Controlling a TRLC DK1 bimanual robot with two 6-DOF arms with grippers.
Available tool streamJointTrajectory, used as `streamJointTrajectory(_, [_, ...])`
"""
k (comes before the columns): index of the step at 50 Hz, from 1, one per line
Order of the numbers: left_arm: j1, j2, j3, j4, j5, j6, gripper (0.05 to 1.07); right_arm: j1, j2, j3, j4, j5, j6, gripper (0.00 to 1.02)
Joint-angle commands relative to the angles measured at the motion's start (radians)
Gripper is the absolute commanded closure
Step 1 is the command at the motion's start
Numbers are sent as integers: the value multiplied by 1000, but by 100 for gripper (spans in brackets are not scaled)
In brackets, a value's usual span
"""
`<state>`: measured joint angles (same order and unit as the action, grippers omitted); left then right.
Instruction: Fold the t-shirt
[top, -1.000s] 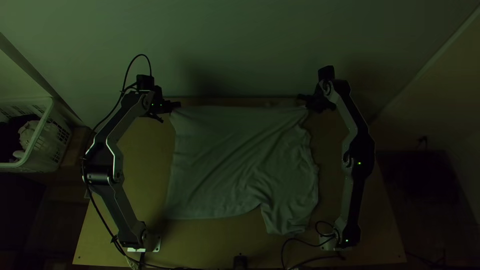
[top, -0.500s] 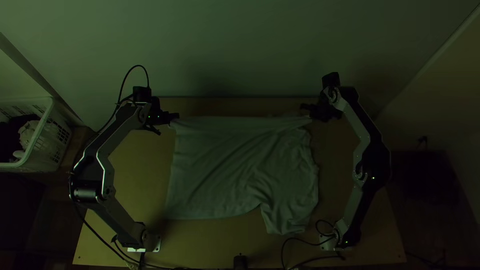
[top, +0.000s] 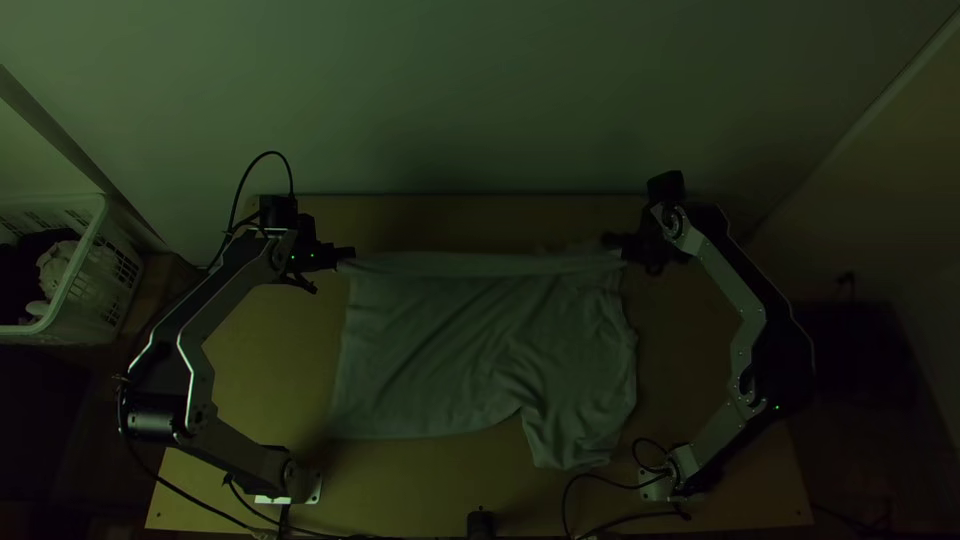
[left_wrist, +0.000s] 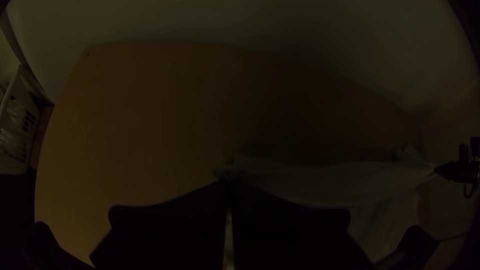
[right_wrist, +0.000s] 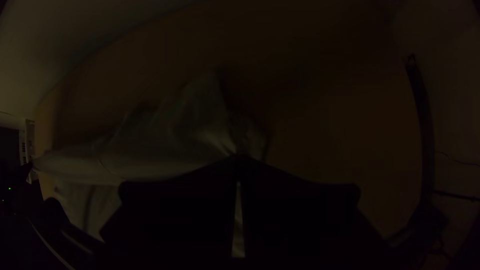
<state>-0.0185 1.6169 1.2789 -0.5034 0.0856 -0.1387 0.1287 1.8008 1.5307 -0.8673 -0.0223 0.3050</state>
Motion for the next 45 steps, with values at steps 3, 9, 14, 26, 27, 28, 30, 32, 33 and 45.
streamJointTrajectory(3, [-5,-68,-95,26,-4,-10,105,11,-86,-119,27,15,-4,100])
streamJointTrajectory(9, [-1,-103,-165,43,-4,-2,105,20,-141,-207,53,16,-1,100])
streamJointTrajectory(14, [5,-141,-224,57,-4,2,105,25,-179,-279,79,16,2,100])
streamJointTrajectory(26, [22,-176,-329,89,-4,22,105,43,-239,-414,139,33,17,100])
streamJointTrajectory(27, [22,-178,-334,89,-4,22,105,43,-241,-425,146,33,17,100])
streamJointTrajectory(28, [22,-180,-340,94,-4,22,105,43,-242,-435,152,35,17,100])
streamJointTrajectory(30, [22,-184,-352,101,-4,22,105,46,-241,-454,163,38,25,100])
streamJointTrajectory(32, [22,-187,-362,108,-4,22,105,49,-241,-469,171,38,29,100])
streamJointTrajectory(33, [22,-189,-365,109,-4,22,105,49,-242,-478,175,38,29,100])
streamJointTrajectory(45, [22,-183,-375,117,-4,16,105,57,-247,-583,248,42,43,100])
